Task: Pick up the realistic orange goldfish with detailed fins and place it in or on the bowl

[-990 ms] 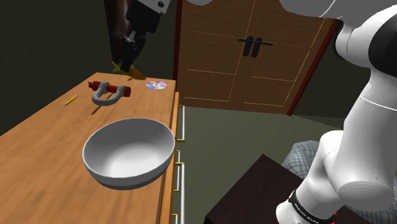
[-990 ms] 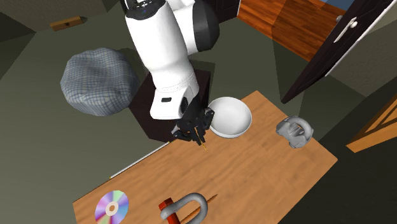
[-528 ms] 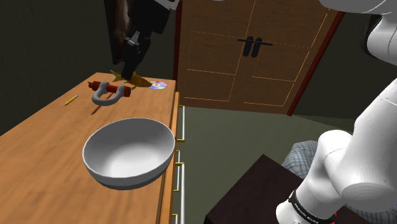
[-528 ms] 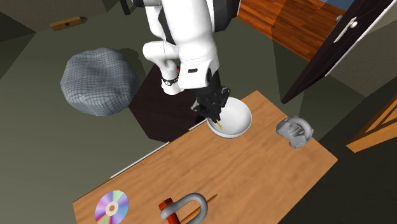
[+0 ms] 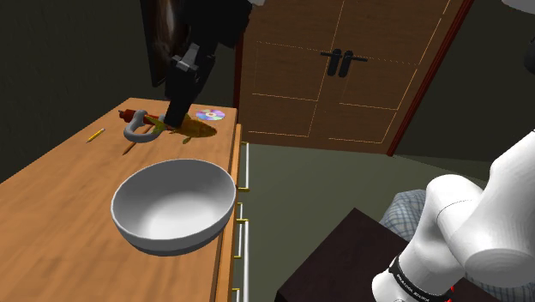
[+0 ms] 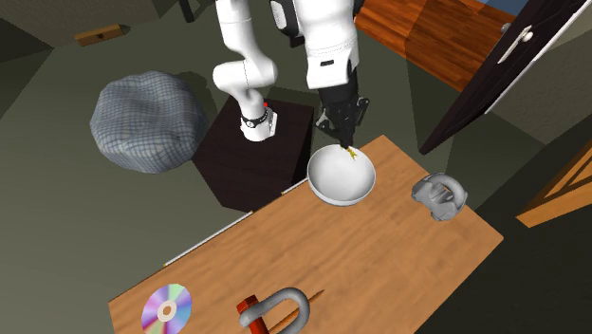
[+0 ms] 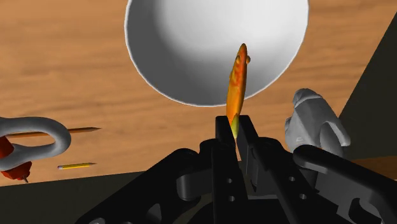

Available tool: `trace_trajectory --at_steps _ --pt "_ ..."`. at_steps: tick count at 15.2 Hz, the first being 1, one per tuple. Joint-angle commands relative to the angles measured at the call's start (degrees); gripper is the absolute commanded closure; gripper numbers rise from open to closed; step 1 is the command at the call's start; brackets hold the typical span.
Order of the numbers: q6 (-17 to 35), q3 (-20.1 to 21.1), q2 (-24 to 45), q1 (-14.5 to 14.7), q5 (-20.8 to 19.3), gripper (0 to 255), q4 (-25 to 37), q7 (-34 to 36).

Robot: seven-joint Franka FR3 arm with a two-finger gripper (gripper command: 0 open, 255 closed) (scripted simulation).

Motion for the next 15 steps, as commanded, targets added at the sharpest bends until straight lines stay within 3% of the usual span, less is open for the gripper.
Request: trace_trajectory --at_steps 1,15 --pt "0.96 0.45 -1.01 0.33 0.17 255 -1.87 0.62" --pt "11.65 0.9 -1.61 0.81 1.34 255 -13.2 -0.84"
